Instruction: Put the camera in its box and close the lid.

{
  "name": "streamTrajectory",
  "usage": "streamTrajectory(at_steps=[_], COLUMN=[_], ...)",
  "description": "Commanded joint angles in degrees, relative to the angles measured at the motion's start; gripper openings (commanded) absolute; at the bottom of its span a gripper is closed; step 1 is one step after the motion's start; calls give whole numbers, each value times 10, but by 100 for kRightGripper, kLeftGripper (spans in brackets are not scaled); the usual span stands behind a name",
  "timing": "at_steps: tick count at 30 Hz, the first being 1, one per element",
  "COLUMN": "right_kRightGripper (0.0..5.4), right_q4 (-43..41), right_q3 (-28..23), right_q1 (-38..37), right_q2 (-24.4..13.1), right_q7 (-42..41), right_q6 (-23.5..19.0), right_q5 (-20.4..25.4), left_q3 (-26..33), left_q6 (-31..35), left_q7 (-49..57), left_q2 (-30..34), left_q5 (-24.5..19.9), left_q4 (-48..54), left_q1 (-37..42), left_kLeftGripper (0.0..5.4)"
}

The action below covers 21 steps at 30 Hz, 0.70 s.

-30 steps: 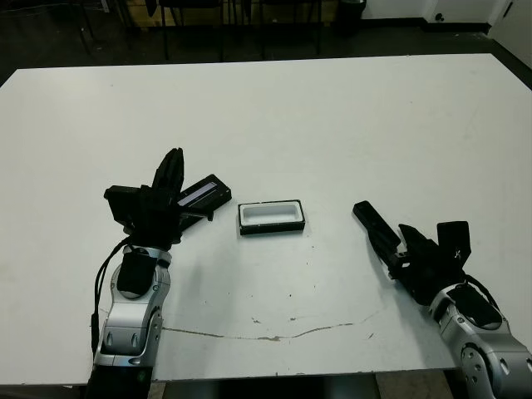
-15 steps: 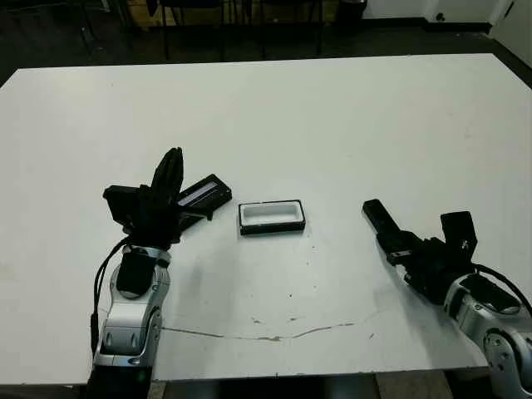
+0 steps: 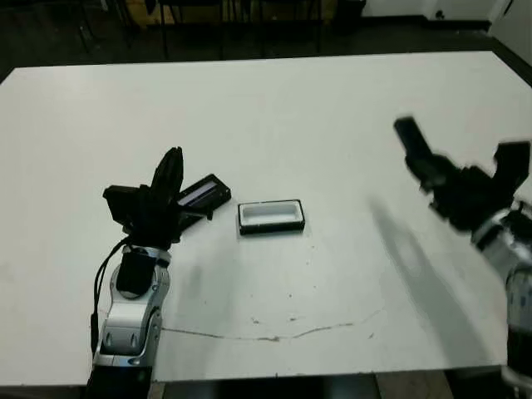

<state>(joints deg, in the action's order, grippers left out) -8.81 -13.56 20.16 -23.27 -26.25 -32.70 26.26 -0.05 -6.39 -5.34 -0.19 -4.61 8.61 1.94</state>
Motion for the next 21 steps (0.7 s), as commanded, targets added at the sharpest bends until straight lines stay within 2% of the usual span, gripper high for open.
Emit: streamTrajectory(at_steps=[1,2,5,7,10,13,21], right_kRightGripper=[57,57,57,57,57,57,57], right_q4=[80,110,210,281,393,480,621], right_q3=[31,45,87,116,164,197,297], right_q1=[66,89,144,187,257,310,409], right_q2=[-13,-16,-23,-28,-39,-39,-19], right_q7=[-64,-89,-177,-245,-352,-415,-579], right_q6=[35,46,118,143,200,271,337], right_q5=[-5,-9,-37,-53,-95,-141,-244], left_q3=[-1,0,2,7,15,21,32], left_q6=[11,12,12,13,16,19,21], left_q7=[4,5,4,5,5,5,4], left_q2=[2,3,8,9,10,13,20], left_q5=[3,4,5,3,-4,-5,0], left_q4=[1,3,5,5,7,10,13], left_q1=[-8,-8,-8,-7,-6,-5,-3], left_kLeftGripper=[0,0,0,0,0,0,0])
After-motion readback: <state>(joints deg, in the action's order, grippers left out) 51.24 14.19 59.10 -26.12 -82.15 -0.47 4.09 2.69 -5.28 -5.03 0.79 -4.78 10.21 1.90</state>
